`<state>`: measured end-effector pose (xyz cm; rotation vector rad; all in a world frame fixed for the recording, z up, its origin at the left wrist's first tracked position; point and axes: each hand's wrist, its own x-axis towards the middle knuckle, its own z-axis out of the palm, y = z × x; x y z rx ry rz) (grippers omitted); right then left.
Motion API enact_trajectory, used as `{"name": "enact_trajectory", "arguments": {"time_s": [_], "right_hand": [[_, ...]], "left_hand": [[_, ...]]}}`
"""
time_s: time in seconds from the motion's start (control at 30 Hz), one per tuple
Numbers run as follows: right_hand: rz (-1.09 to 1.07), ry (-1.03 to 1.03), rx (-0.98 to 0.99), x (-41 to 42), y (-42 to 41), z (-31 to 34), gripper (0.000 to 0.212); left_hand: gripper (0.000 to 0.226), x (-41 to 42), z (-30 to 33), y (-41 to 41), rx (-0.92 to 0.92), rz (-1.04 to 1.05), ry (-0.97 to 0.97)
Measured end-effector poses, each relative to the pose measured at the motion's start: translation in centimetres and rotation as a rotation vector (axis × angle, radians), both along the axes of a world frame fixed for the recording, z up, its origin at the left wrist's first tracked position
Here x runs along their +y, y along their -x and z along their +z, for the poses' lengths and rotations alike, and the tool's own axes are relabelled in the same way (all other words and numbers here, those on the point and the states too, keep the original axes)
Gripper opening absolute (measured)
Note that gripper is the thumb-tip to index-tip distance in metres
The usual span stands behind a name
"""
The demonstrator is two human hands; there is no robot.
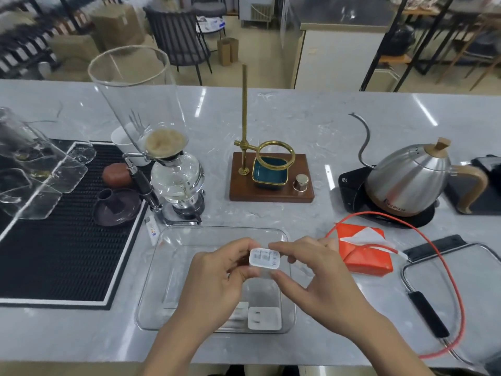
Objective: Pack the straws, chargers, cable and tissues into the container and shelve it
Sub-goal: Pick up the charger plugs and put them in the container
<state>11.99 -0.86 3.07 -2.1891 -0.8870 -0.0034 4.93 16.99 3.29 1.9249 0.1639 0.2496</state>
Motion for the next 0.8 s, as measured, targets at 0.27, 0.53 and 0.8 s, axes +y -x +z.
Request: {"name": "enact_trajectory", "arguments": {"time_s": [0.27, 0.53, 0.8], "right_hand": [[0.077, 0.189, -0.015, 0.8, -0.7, -0.3, 0.035], [0.138, 0.339, 0.027, 1.0, -1.1, -0.8, 0.04], [0.201, 0.431, 0.023, 1.3, -1.1, -1.3, 0.032]], "left_hand": [[0.045, 1.2, -1.0, -0.3, 0.09, -0.052, 0.064], [0.044, 2.0, -1.9, -0.2, 0.189, -0.108, 0.085], [0.021, 2.4, -3.0, -0.2, 0.289, -0.145, 0.085]]}}
